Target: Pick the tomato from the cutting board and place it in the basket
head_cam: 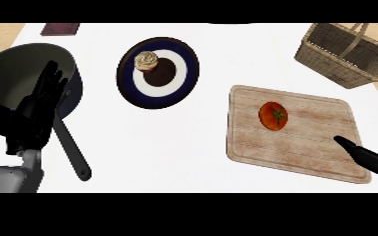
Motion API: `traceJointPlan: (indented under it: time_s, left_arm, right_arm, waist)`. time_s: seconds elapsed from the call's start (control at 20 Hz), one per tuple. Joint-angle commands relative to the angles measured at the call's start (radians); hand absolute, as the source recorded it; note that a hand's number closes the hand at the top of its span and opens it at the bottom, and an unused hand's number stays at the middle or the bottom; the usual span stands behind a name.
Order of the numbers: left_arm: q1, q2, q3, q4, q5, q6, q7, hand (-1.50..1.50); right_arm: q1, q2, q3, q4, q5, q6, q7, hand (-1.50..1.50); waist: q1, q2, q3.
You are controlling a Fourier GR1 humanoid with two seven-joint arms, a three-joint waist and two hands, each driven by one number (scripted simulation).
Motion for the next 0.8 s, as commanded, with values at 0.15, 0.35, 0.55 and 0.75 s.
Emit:
traceJointPlan:
  time_s: [0.15,0.35,0.55,0.75]
  left_arm:
    - [-0.017,0.010,0.011,0.048,-0.009,-0.007,0.017,0.00]
    - [-0.040,0.013,0.036,0.075,0.011,-0.054,0.015,0.00]
    - [-0.038,-0.051,0.023,0.092,-0.040,-0.036,-0.016,0.00]
    - [-0.093,-0.044,0.038,0.076,-0.053,-0.046,0.068,0.00]
  right_arm:
    - [0.229,-0.292,0.059,-0.064,0.122,0.211,0.179,-1.50]
    - [0.326,-0.302,0.037,-0.205,0.120,0.248,0.223,-1.50]
    - [0.318,-0.269,-0.014,-0.156,0.112,0.330,0.193,-1.50]
    - [0.235,-0.185,-0.012,-0.078,0.121,0.332,0.153,-1.50]
  waist:
    - [-0.002,0.008,-0.008]
    - [0.015,0.006,-0.005]
    - [0.029,0.008,-0.004]
    - [0.035,0.008,-0.003]
